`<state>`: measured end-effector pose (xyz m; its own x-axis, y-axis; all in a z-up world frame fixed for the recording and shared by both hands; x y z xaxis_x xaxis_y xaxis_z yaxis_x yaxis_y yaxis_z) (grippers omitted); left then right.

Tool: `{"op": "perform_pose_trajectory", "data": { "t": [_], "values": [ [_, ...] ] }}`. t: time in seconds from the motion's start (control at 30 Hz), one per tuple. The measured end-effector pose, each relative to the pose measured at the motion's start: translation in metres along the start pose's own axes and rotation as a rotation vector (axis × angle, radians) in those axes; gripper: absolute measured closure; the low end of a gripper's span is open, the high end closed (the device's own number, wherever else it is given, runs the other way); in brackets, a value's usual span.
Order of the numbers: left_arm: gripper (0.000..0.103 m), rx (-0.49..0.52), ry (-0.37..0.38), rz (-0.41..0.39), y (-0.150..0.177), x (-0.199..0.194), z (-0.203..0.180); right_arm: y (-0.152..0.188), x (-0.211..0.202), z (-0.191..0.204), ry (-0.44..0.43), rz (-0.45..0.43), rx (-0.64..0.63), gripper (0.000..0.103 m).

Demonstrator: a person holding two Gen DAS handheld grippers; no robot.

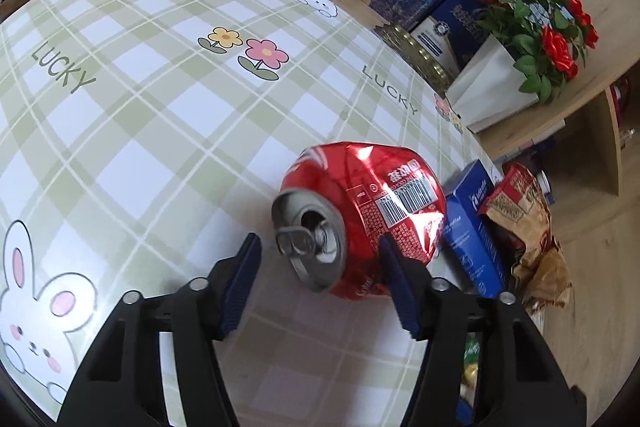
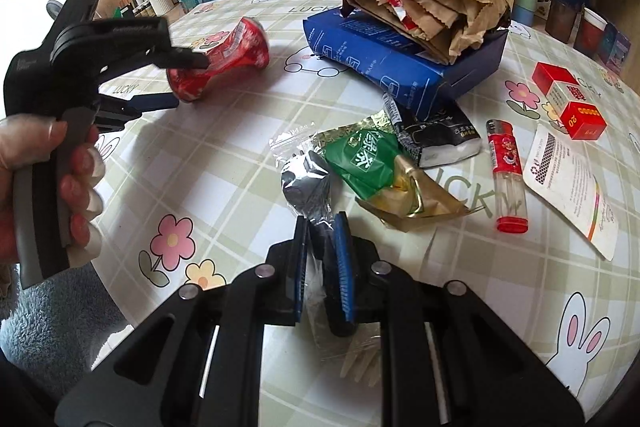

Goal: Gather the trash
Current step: 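Close the left tool around the crushed red can, then carry the red can over the bin with the left tool while the right tool holds the spoon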

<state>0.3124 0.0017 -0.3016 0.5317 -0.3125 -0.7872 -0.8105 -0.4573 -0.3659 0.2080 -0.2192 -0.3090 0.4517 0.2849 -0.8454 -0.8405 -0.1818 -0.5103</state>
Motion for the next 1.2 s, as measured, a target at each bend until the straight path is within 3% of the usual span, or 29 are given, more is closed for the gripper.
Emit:
{"op": "perform_pose_trajectory", "data": {
  "t": [0.13, 0.27, 0.33, 0.47, 0.5, 0.6, 0.93, 1.2],
  "values": [
    [0.067, 0.07, -0.028, -0.001, 0.0, -0.007, 0.009, 0.0, 0.0, 0.0, 0.002, 0.0, 0.004, 0.086],
    [0.067, 0.147, -0.062, -0.007, -0.002, -0.013, 0.013, 0.0, 0.0, 0.0, 0.001, 0.0, 0.006, 0.086],
    [0.049, 0.181, -0.076, -0.022, -0.005, -0.016, 0.013, 0.0, 0.0, 0.0, 0.002, 0.0, 0.007, 0.086],
    [0.047, 0.217, -0.064, -0.048, -0.013, -0.019, 0.011, 0.0, 0.0, 0.0, 0.002, 0.0, 0.006, 0.086],
    [0.048, 0.223, -0.055, -0.041, -0.014, -0.017, 0.01, 0.0, 0.0, 0.0, 0.001, 0.0, 0.006, 0.086],
    [0.071, 0.227, -0.053, -0.018, -0.016, -0.012, 0.011, 0.0, 0.0, 0.0, -0.001, -0.002, 0.01, 0.086],
    [0.072, 0.287, -0.004, -0.044, -0.011, -0.033, 0.009, -0.001, -0.003, 0.005, -0.008, 0.009, 0.016, 0.087],
    [0.073, 0.316, 0.019, -0.054, 0.001, -0.056, 0.013, 0.001, -0.022, 0.029, -0.03, -0.043, -0.016, 0.088]
  ]
}}
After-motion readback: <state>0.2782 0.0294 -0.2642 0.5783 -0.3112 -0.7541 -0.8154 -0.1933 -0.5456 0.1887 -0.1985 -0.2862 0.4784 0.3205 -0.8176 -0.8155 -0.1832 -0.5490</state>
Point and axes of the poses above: each gripper's, at about its wrist camera, not at the fingertips, and x roughly the way its jaws point, z to its left, y to its underside, the point moved 5 cm from there along x, roughly the way its jaws point, and after that the axes turned 3 degrees about z, right-handed, at the moved point
